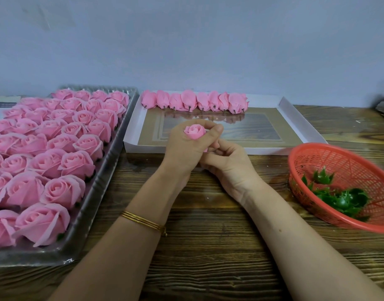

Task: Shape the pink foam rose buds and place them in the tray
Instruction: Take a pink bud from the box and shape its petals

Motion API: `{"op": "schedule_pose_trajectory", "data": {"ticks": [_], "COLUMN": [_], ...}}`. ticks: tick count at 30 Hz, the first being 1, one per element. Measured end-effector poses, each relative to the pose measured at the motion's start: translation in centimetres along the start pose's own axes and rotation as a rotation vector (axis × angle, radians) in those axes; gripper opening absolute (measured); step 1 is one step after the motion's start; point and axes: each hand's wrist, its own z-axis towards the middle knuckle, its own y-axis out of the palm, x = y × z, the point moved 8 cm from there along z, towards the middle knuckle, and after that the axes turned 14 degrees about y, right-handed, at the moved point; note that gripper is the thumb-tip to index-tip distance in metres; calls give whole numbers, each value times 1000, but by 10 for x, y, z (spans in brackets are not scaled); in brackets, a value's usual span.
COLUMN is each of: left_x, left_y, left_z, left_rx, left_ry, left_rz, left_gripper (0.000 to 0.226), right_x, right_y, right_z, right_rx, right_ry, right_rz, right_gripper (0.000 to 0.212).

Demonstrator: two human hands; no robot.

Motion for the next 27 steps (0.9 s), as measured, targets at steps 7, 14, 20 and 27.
{"op": "schedule_pose_trajectory", "data": {"ticks": [7, 14, 20, 27], "left_x": [1, 0, -2, 0], "left_y": [2, -5, -1, 1], "left_z": [2, 2, 1, 4], "left_rx": [-78, 1, -28, -58], "left_ry": [-7, 32, 17, -2], "left_rz": [-71, 10, -3, -73], "left_gripper": [7, 4, 10, 4], "right_x": [5, 3, 0, 1], "right_y": [1, 3, 2, 0], "right_z": [0, 2, 2, 2], "right_rx": [-54, -59, -40, -110], "right_ry": [146, 69, 23, 107], "right_rz": [18, 71, 68, 114], "right_gripper": [12, 30, 25, 22]}}
